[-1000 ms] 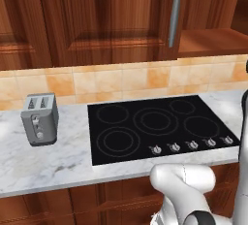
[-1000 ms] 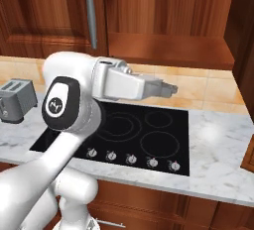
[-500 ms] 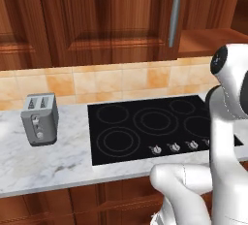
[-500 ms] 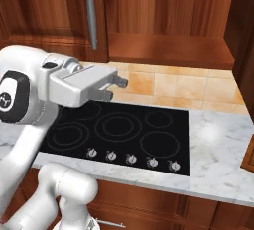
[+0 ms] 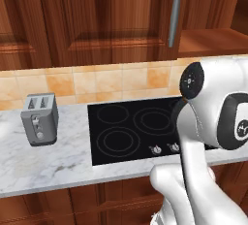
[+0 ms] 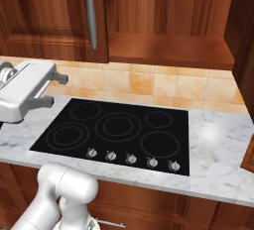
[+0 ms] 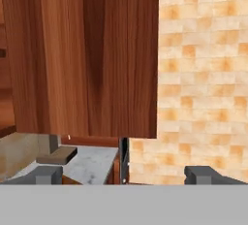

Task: Open the cabinet, retrieve the rolling pin, and place it next to the meat on the cutting board to prepare for tenderizing.

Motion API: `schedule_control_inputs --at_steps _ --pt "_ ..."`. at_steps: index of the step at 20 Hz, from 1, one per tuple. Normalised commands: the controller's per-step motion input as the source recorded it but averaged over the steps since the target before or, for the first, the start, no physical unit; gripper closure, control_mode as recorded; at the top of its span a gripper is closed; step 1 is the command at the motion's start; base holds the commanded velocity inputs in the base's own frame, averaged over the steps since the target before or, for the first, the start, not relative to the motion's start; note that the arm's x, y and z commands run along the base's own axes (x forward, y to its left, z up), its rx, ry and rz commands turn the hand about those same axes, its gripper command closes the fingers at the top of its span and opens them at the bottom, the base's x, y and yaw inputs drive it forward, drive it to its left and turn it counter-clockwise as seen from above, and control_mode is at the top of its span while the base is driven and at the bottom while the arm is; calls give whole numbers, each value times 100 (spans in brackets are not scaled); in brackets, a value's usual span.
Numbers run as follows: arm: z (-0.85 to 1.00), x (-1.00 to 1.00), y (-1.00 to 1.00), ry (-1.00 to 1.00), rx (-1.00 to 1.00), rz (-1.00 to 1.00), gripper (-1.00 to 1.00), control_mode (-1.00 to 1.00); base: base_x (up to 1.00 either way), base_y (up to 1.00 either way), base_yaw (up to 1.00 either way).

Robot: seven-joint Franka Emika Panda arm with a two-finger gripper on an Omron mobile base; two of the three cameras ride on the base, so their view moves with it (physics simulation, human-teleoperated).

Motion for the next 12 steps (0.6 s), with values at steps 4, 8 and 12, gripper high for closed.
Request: schedule_control_inputs --at_steps 4,8,12 --pt "19 -19 60 -20 0 34 -100 -100 0 0 0" --pt "24 -11 25 -21 0 37 -100 -100 0 0 0" --pt "19 3 4 -17 -1 39 -100 -100 0 0 0"
